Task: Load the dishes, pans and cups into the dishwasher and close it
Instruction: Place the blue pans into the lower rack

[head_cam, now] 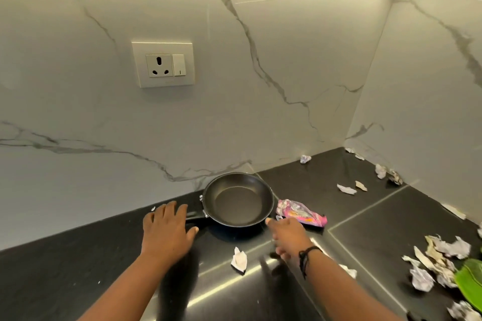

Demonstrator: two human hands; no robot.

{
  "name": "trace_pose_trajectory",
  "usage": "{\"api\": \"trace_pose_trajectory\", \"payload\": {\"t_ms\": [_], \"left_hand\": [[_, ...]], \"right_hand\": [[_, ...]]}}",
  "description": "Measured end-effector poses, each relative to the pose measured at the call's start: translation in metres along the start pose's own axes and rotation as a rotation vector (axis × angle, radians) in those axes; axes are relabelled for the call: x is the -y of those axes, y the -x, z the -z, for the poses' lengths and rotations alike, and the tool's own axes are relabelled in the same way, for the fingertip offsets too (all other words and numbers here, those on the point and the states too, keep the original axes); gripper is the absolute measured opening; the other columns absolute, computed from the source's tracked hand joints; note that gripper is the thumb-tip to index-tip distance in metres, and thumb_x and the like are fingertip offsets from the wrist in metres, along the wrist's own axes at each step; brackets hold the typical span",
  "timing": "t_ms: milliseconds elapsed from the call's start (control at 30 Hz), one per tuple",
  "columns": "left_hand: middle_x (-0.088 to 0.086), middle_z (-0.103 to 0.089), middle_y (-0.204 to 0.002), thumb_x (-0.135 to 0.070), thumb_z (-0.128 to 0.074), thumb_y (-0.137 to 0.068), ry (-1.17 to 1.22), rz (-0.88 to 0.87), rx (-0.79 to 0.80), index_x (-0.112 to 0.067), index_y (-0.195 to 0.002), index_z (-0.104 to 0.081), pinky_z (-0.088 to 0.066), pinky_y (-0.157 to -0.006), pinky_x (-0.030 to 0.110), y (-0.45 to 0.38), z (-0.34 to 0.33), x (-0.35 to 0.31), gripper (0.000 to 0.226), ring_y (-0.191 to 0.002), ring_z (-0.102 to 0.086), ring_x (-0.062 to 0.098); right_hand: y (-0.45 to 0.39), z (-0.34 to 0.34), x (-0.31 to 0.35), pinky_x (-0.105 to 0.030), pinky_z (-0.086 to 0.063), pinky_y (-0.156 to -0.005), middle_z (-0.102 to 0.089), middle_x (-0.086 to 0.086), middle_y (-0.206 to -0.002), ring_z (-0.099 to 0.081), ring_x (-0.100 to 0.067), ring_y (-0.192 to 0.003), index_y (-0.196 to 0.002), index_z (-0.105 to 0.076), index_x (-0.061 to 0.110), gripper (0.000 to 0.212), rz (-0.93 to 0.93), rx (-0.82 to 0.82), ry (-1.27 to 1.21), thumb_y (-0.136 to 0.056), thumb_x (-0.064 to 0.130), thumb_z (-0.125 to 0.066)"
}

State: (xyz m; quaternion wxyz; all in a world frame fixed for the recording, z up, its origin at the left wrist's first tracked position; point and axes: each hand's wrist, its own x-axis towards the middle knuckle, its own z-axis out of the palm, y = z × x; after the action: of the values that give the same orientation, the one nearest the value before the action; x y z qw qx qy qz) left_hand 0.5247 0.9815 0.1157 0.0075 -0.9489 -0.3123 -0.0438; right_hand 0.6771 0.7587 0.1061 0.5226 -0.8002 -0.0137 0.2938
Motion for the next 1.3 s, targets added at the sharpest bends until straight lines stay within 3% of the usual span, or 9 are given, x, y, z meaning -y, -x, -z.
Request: {"api": "trace_pose_trajectory", "payload": {"t_ms": [233, 467, 700, 800, 900, 1000, 1067, 1167, 1300], "left_hand": [[-0.006, -0.056, -0.129, -0.068, -0.035, -0.089, 0.064, -0.061, 0.036, -0.030, -0.134, -0.043, -0.038, -0.095, 0.036, -0.036, -0.038, 0.008, 0.059, -0.117, -0.052, 0.018], [-0.013, -0.063, -0.103, -0.068, -0.040, -0.087, 0.280, -0.046, -0.049, -0.035, -0.114, -0.053, -0.045, -0.081, 0.030, -0.026, -0.027, 0.007, 0.044, -0.098, -0.059, 0.010], [-0.017, -0.061, -0.079, -0.070, -0.048, -0.081, 0.695, -0.044, -0.071, -0.042, -0.100, -0.050, -0.050, -0.061, 0.027, 0.021, 0.022, -0.066, 0.034, -0.068, -0.058, 0.002], [-0.017, -0.062, -0.080, -0.073, -0.052, -0.077, 0.867, -0.100, -0.012, -0.045, -0.094, -0.050, -0.050, -0.063, 0.031, 0.049, 0.047, -0.123, 0.033, -0.071, -0.060, 0.008], [-0.014, -0.065, -0.079, -0.070, -0.062, -0.072, 1.137, -0.195, 0.091, -0.041, -0.085, -0.058, -0.047, -0.068, 0.034, 0.085, 0.067, -0.181, 0.032, -0.076, -0.060, 0.011], [-0.008, -0.068, -0.075, -0.061, -0.073, -0.068, 1.406, -0.336, 0.250, -0.028, -0.087, -0.068, -0.048, -0.065, 0.032, 0.138, 0.085, -0.238, 0.039, -0.072, -0.063, 0.010], [-0.006, -0.069, -0.074, -0.042, -0.077, -0.074, 1.514, -0.403, 0.368, -0.022, -0.086, -0.067, -0.045, -0.061, 0.023, 0.183, 0.102, -0.268, 0.025, -0.069, -0.062, 0.007], [-0.005, -0.070, -0.067, -0.032, -0.074, -0.076, 1.563, -0.543, 0.532, -0.017, -0.083, -0.067, -0.047, -0.057, 0.017, 0.257, 0.120, -0.303, 0.018, -0.064, -0.064, 0.004], [-0.004, -0.072, -0.079, -0.051, -0.067, -0.072, 1.419, -0.732, 0.695, -0.022, -0.089, -0.065, -0.054, -0.072, 0.034, 0.360, 0.122, -0.330, 0.034, -0.078, -0.068, 0.014]], "right_hand": [[-0.056, -0.021, 0.017, -0.023, -0.047, -0.044, -0.063, -0.012, -0.094, -0.050, -0.018, -0.050, -0.111, -0.053, 0.006, 0.034, -0.196, -0.010, -0.082, -0.092, 0.034, -0.059], [-0.050, -0.028, 0.021, -0.022, -0.044, -0.039, -0.060, -0.013, -0.071, -0.051, -0.018, -0.040, -0.099, -0.056, -0.003, 0.018, -0.049, -0.135, -0.082, -0.087, 0.011, -0.052], [0.046, 0.056, 0.045, -0.026, -0.042, -0.041, -0.057, -0.017, -0.065, -0.052, -0.022, -0.045, -0.078, -0.058, 0.004, 0.009, 0.227, -0.370, -0.221, -0.085, 0.009, -0.055], [0.116, 0.115, 0.051, -0.029, -0.051, -0.047, -0.058, -0.013, -0.067, -0.057, -0.019, -0.048, -0.080, -0.060, 0.004, 0.010, 0.337, -0.542, -0.256, -0.087, 0.012, -0.059], [0.186, 0.162, 0.036, -0.028, -0.052, -0.048, -0.061, -0.008, -0.074, -0.057, -0.020, -0.053, -0.095, -0.064, 0.012, 0.021, 0.434, -0.613, -0.466, -0.087, 0.031, -0.067], [0.254, 0.193, -0.004, -0.032, -0.052, -0.059, -0.065, -0.008, -0.090, -0.062, -0.022, -0.065, -0.110, -0.061, 0.016, 0.057, 0.463, -0.530, -0.643, -0.073, 0.060, -0.064], [0.291, 0.200, -0.037, -0.033, -0.053, -0.064, -0.068, -0.009, -0.092, -0.065, -0.021, -0.072, -0.109, -0.061, 0.014, 0.069, 0.429, -0.433, -0.720, -0.065, 0.066, -0.069], [0.343, 0.208, -0.089, -0.038, -0.053, -0.077, -0.071, -0.013, -0.103, -0.066, -0.023, -0.087, -0.107, -0.066, 0.015, 0.055, 0.360, -0.435, -0.685, -0.068, 0.052, -0.076], [0.418, 0.219, -0.154, -0.036, -0.053, -0.082, -0.071, -0.008, -0.098, -0.066, -0.021, -0.091, -0.116, -0.062, 0.009, 0.043, 0.354, -0.486, -0.782, -0.076, 0.023, -0.068]]}}
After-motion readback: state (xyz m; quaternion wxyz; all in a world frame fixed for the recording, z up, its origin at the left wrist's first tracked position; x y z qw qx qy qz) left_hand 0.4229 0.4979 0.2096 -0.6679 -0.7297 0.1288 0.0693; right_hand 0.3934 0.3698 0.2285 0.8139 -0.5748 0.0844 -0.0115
